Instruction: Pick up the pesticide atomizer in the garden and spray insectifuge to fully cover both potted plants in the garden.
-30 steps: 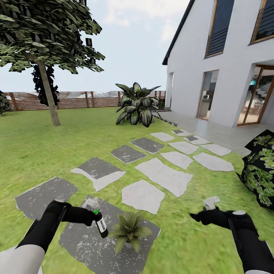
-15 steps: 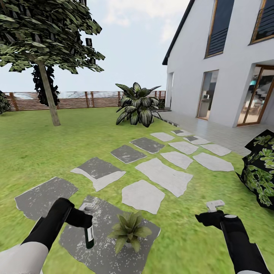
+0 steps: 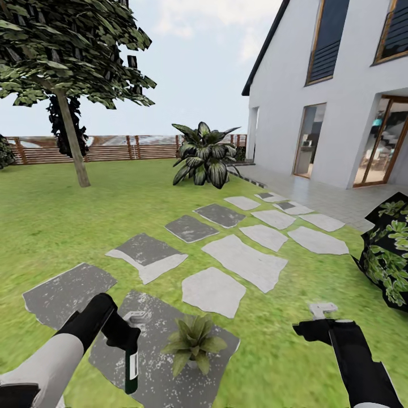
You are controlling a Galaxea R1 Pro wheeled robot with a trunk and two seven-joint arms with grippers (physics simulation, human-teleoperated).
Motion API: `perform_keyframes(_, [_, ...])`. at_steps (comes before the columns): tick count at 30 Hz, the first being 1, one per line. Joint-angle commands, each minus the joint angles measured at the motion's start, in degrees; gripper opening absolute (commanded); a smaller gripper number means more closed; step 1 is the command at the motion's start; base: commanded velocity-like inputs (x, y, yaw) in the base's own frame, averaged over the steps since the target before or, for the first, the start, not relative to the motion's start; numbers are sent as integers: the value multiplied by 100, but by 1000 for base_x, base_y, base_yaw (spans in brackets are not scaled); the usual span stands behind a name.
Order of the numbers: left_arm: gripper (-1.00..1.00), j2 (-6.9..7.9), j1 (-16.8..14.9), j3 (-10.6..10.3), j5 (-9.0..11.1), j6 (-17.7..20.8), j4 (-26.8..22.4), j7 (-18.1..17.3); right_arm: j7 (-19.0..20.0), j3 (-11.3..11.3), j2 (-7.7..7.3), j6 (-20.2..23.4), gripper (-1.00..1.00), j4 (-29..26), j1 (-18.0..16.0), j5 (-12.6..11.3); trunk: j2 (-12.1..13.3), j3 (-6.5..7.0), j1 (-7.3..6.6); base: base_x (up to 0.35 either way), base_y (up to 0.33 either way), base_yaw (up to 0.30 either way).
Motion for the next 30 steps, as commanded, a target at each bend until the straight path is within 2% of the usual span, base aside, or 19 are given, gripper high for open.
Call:
perform_keyframes(1, [-100, 3, -13, -11, -39, 21, 11, -49, 56, -8, 2, 117, 100, -10, -5, 58, -6, -16, 0, 0, 2, 0])
perform_keyframes(7, [-100, -2, -50, -23, -40, 13, 43, -46, 59, -12, 2, 292, 100, -15, -5, 55, -6, -69, 0, 0, 0, 0])
perform_keyframes(12, [-100, -5, -18, -261, -44, 9, 44, -53, 59, -17, 0, 304, 100, -17, -5, 55, -6, -115, 0, 0, 0, 0])
perform_keyframes(15, [-100, -5, -14, -291, -40, 9, 45, -56, 60, -26, -1, 308, 100, -17, -5, 55, -6, -143, 0, 0, 0, 0])
perform_keyframes(17, [-100, -5, -15, -295, -39, 9, 45, -57, 60, -112, -3, 307, 100, -17, -5, 55, -6, -162, 0, 53, 0, 0])
perform_keyframes(22, [-100, -5, -29, -296, -40, 9, 45, -57, 57, -403, -3, 309, 100, -29, -5, 55, -6, -194, 0, 257, 0, 0])
perform_keyframes(25, [-100, -5, -26, -296, -39, 9, 45, -57, 53, -432, -1, 364, 100, -50, -5, 55, -6, -197, 0, 333, 0, 0])
perform_keyframes(28, [-100, -5, -16, -302, -39, 9, 45, -57, 53, -438, -2, 600, 100, -94, -5, 59, -6, -198, 0, 323, 0, -74])
perform_keyframes(30, [-100, -5, -11, -312, -39, 9, 45, -57, 52, -439, 0, 739, 100, -302, -5, 56, -6, -198, 0, 230, 0, -224])
